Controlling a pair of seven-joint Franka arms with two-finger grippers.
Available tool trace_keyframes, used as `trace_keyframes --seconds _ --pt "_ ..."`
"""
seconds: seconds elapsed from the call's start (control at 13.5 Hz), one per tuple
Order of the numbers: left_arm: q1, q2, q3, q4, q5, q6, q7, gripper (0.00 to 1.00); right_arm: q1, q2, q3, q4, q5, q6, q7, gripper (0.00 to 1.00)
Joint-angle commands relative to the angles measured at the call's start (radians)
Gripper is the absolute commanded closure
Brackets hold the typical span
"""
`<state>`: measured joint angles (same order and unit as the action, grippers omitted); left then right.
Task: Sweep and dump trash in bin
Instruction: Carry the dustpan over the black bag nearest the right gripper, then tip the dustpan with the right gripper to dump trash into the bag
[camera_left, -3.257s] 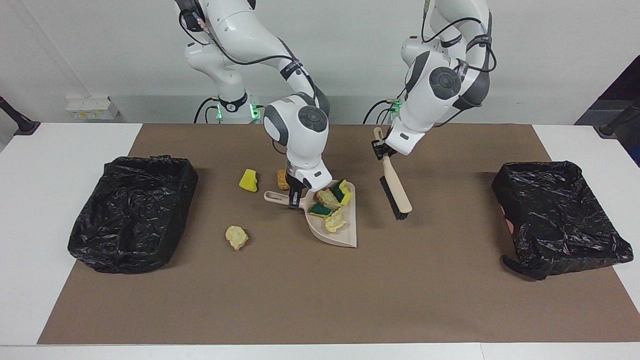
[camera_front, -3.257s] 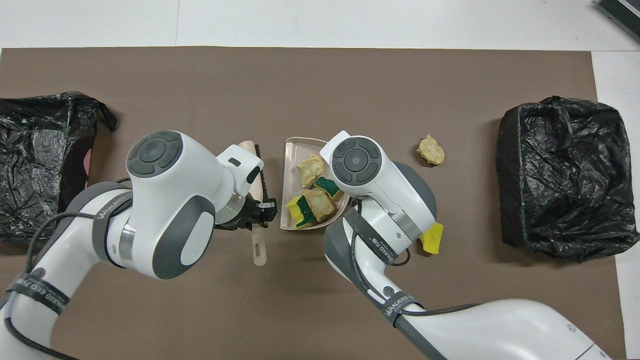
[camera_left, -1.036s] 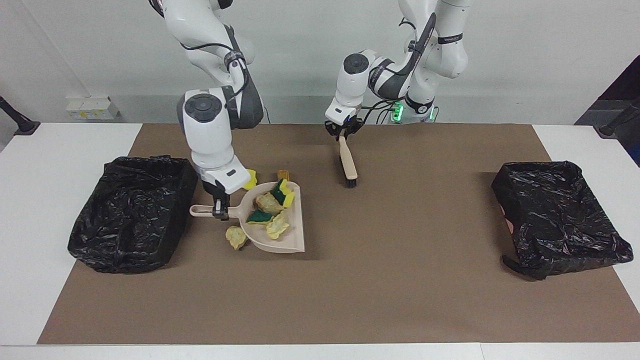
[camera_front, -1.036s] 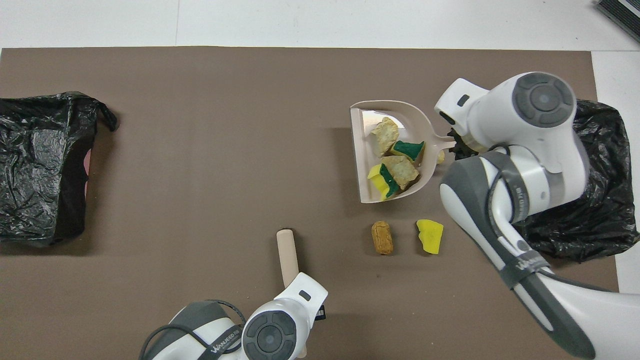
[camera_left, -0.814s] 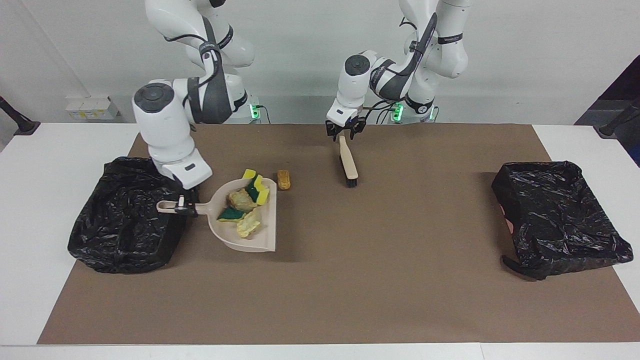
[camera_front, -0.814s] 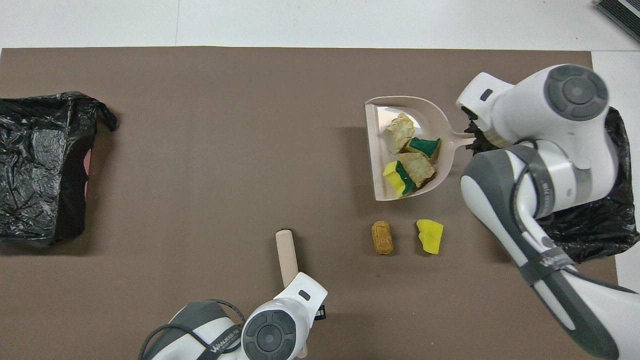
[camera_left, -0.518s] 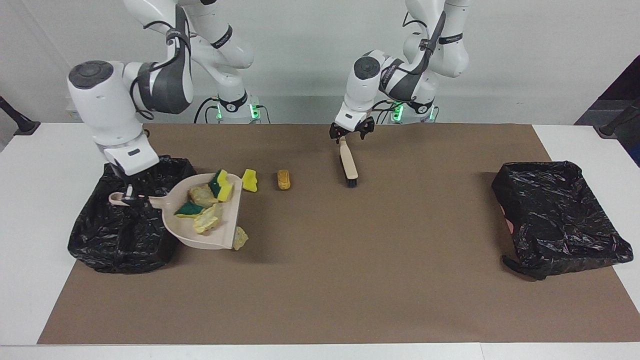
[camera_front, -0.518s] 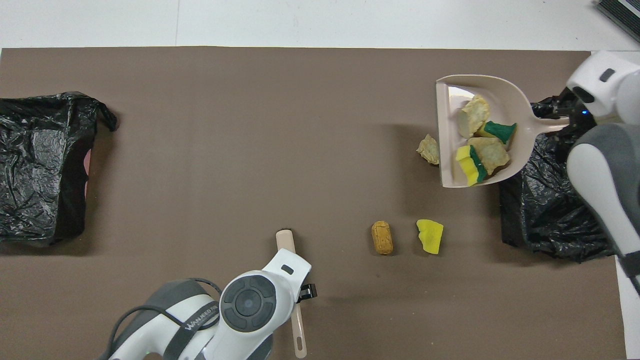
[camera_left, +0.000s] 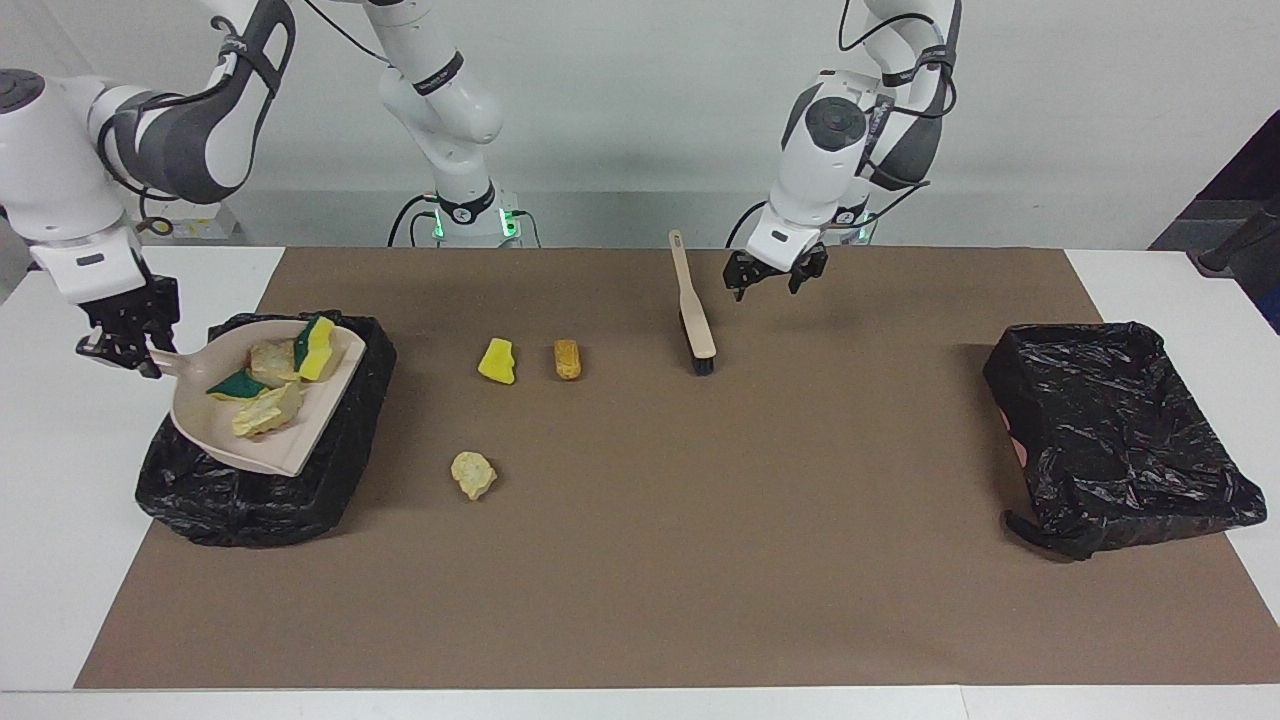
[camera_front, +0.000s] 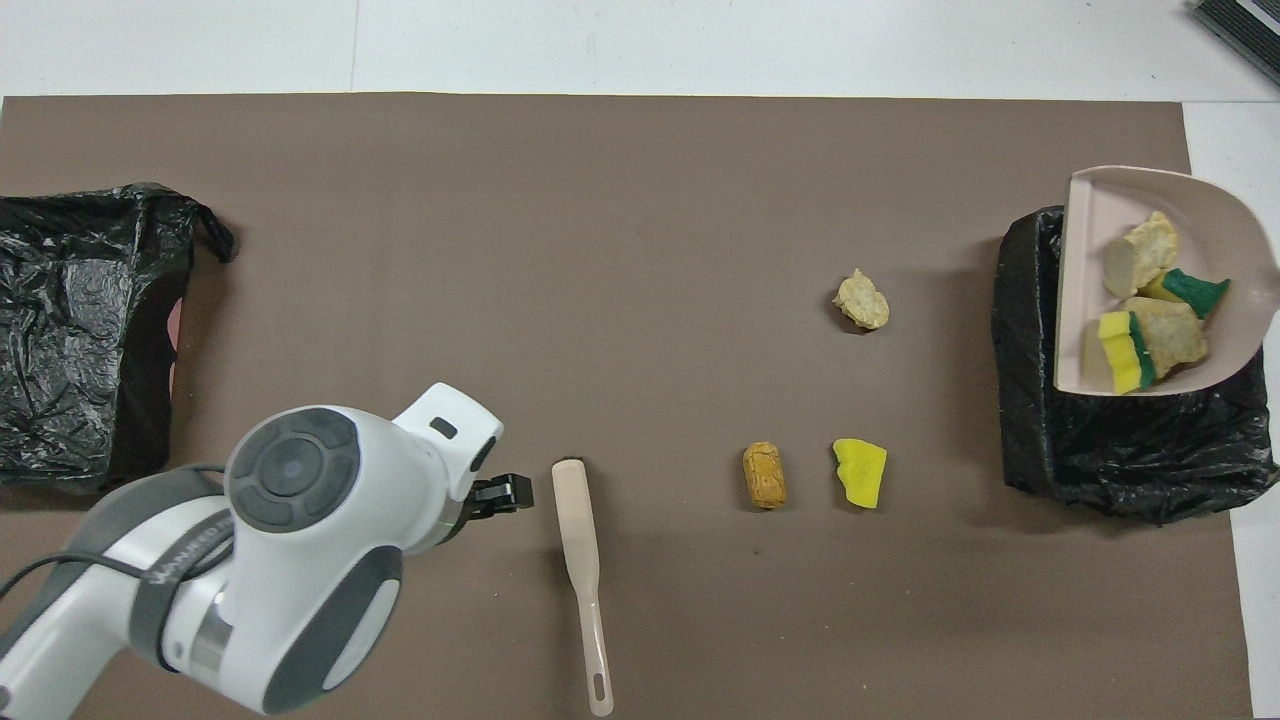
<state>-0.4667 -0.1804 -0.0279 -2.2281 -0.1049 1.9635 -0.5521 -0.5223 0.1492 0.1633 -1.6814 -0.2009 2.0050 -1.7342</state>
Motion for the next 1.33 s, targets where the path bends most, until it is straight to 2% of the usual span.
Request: trace_keyframes --seconds 0.0,0.22,0.67,0.89,1.26 --pt "0.107 -0.011 -0.012 -0.002 0.039 -0.021 0.104 0.00 -0.007 -0.022 0.009 -0.021 -0.116 0.024 0.028 1.00" --pt "0.250 -0.011 -0.012 -0.001 0.071 -0.018 0.242 0.00 -0.005 -0.019 0.013 -0.058 -0.305 0.061 0.144 1.00" --pt "0.479 0.015 -0.013 0.051 0.071 -0.011 0.576 0.00 0.090 -0.028 0.015 -0.104 -0.612 0.028 0.389 1.00" --pt "0.508 0.042 -0.012 0.161 0.071 -0.075 0.601 0.00 0.166 -0.037 0.015 -0.104 -0.727 -0.063 0.447 1.00" --pt "0.507 0.042 -0.012 0.329 0.070 -0.245 0.601 0.00 0.185 -0.053 0.018 -0.103 -0.860 -0.158 0.450 1.00"
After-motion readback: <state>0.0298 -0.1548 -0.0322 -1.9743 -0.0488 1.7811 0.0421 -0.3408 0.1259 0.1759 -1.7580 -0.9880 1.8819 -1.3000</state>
